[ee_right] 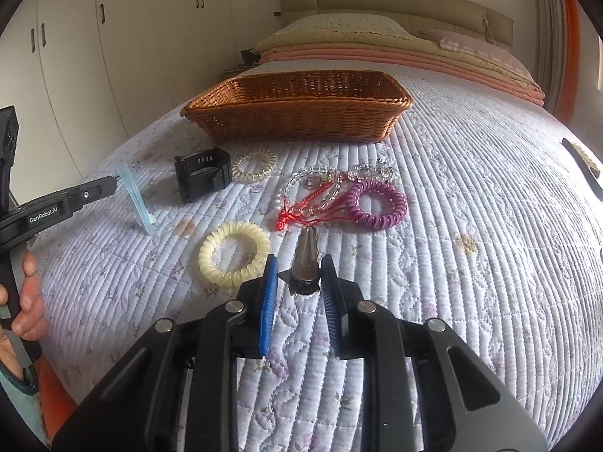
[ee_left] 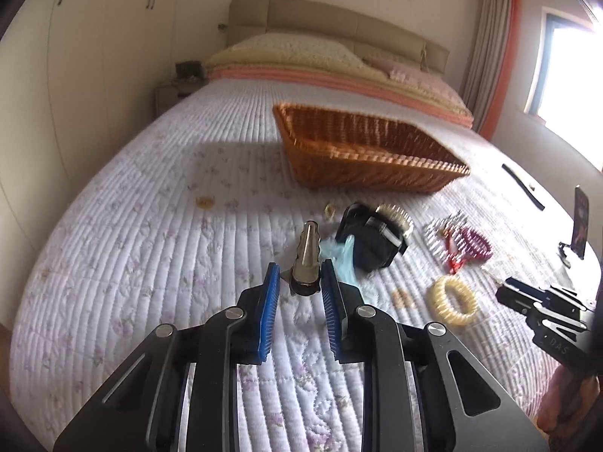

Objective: Organize jewelry

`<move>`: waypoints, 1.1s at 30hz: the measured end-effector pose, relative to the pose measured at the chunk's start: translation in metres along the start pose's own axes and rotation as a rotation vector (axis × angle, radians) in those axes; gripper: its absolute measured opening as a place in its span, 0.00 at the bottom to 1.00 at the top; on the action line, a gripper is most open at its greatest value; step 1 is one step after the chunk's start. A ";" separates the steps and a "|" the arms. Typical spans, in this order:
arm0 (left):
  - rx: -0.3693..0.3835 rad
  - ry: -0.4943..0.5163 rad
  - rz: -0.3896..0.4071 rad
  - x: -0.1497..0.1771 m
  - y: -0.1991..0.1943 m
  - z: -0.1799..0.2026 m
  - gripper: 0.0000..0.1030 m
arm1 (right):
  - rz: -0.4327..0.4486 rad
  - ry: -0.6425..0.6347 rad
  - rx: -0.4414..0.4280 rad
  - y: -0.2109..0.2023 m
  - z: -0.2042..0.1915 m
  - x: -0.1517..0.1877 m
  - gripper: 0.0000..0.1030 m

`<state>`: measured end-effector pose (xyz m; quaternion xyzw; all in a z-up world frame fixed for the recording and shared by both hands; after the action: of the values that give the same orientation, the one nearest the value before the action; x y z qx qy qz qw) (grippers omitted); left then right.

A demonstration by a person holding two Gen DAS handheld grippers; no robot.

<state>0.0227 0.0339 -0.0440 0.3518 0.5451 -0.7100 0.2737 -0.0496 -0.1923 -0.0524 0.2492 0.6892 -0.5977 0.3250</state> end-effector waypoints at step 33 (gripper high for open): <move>0.064 -0.010 -0.207 -0.140 0.184 0.048 0.21 | -0.191 0.168 -0.080 0.177 0.056 -0.182 0.20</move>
<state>0.2394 -0.0590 -0.0318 0.2985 0.5544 -0.7533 0.1900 0.2087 -0.2111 -0.0380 0.2185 0.7580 -0.5749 0.2173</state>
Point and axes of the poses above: each gripper's, at about its wrist camera, not at the fingertips, and y roughly the way its jaws point, z to its right, x to its underside, the point moved 4 cm from there along y, roughly the way its jaws point, and after that the axes turned 1 degree about z, right-handed, at the moved point
